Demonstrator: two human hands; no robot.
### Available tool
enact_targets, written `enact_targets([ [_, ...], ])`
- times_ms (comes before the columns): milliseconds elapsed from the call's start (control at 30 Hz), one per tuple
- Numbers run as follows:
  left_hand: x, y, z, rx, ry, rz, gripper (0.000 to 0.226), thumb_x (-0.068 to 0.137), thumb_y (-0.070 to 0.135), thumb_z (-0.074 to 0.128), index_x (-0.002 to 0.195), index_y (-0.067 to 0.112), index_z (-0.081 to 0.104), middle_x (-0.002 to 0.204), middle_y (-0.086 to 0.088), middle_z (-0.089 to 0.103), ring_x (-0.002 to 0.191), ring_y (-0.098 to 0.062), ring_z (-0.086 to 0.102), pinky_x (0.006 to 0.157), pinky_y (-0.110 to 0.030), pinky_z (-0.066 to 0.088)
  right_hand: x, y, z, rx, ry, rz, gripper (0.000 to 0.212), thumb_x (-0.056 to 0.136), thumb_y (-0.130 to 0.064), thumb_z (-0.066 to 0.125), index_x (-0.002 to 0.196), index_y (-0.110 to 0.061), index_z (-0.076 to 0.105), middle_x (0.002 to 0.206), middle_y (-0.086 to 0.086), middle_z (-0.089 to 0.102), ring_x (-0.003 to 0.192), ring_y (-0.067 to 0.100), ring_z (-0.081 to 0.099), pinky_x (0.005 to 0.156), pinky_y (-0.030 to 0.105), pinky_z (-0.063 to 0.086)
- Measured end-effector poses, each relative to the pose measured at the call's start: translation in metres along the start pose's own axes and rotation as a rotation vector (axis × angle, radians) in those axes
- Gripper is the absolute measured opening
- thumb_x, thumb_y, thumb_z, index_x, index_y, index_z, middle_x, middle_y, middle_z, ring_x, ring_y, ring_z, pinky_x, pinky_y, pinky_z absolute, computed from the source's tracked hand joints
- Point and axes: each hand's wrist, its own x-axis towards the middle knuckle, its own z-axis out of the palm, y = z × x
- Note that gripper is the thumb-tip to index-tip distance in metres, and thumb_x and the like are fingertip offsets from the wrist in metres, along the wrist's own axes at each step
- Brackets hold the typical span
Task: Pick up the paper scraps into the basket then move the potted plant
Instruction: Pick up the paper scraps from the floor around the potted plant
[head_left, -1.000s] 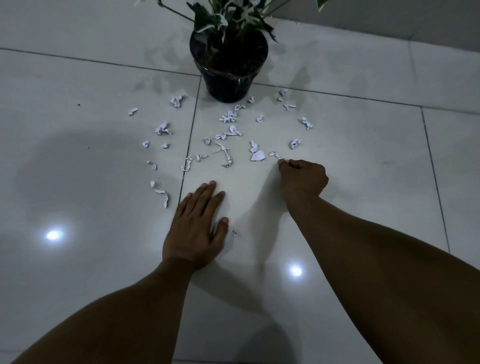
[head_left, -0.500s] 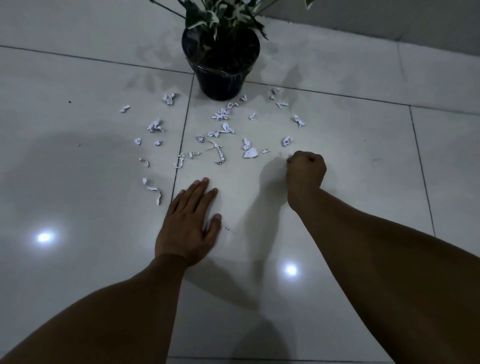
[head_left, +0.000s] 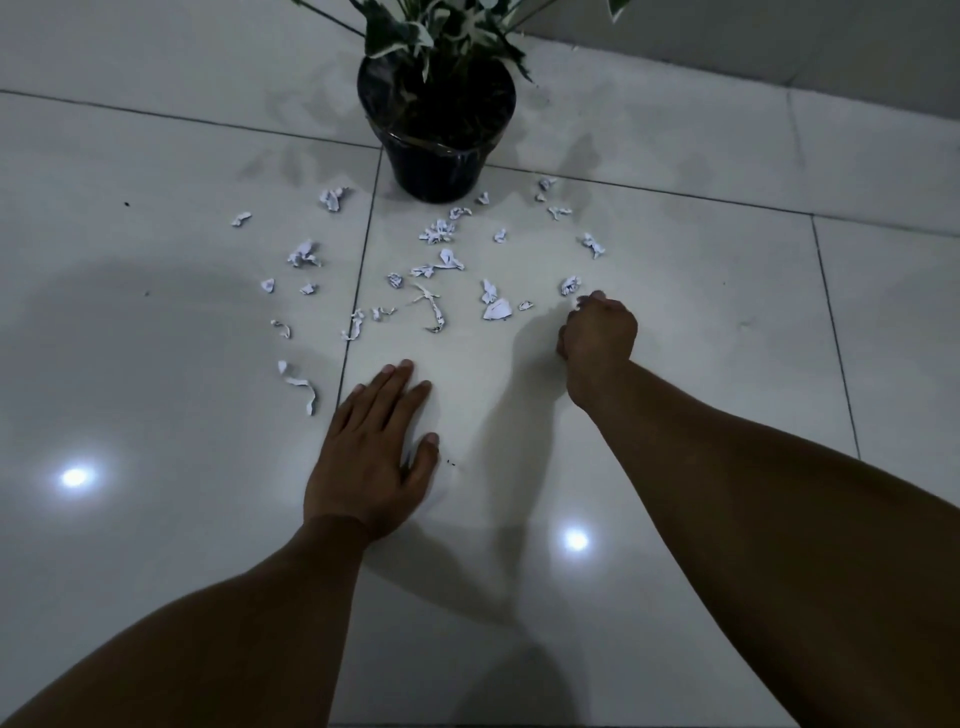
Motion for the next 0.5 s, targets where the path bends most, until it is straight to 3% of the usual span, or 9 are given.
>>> enact_targets([
  [33, 0.000, 0.000, 0.000, -0.003, 0.002, 0.000, 0.059, 0.095, 0.038, 0.050, 0.150, 0.019, 0.043, 0.164, 0.001, 0.027, 0.152, -0.014, 0.022, 0.124, -0.037, 0.016, -0.002, 0.000, -0.001, -0.059, -0.002, -0.044, 0.016, 0.096, -0.009, 0.044, 0.085, -0.014, 0.054, 0.066, -0.005, 0.057, 0.057, 0.011, 0.055, 0.059, 0.024, 0.046],
  [100, 0.000, 0.000, 0.000, -0.005, 0.004, 0.000, 0.059, 0.094, 0.038, 0.050, 0.150, 0.019, 0.044, 0.164, 0.001, 0.028, 0.152, -0.014, 0.023, 0.124, -0.038, 0.017, -0.003, -0.002, -0.003, -0.169, 0.074, -0.140, 0.022, 0.087, -0.007, 0.045, 0.088, -0.019, 0.063, 0.086, 0.003, 0.064, 0.078, 0.022, 0.064, 0.078, 0.035, 0.054],
  [167, 0.000, 0.000, 0.000, -0.007, 0.001, -0.003, 0.059, 0.094, 0.038, 0.050, 0.150, 0.019, 0.044, 0.164, 0.001, 0.028, 0.152, -0.014, 0.022, 0.124, -0.038, 0.018, -0.003, -0.004, -0.001, -0.240, 0.155, -0.241, 0.024, 0.090, -0.010, 0.046, 0.095, -0.016, 0.069, 0.100, 0.007, 0.067, 0.097, 0.028, 0.064, 0.092, 0.037, 0.049],
  [333, 0.000, -0.001, 0.001, -0.012, -0.006, -0.008, 0.059, 0.094, 0.039, 0.050, 0.150, 0.020, 0.044, 0.164, 0.002, 0.027, 0.152, -0.014, 0.022, 0.124, -0.039, 0.019, 0.003, -0.008, 0.001, -0.432, 0.240, -0.428, 0.026, 0.101, -0.024, 0.050, 0.112, -0.009, 0.068, 0.110, 0.009, 0.071, 0.105, 0.027, 0.063, 0.076, 0.018, 0.032],
  [500, 0.001, -0.002, 0.001, -0.015, -0.007, -0.009, 0.059, 0.094, 0.040, 0.049, 0.150, 0.020, 0.045, 0.164, 0.001, 0.028, 0.152, -0.014, 0.023, 0.123, -0.039, 0.019, 0.007, -0.003, 0.000, -0.558, 0.141, -0.456, 0.030, 0.087, -0.032, 0.073, 0.111, -0.015, 0.075, 0.112, 0.002, 0.075, 0.109, 0.017, 0.066, 0.084, 0.008, 0.033],
])
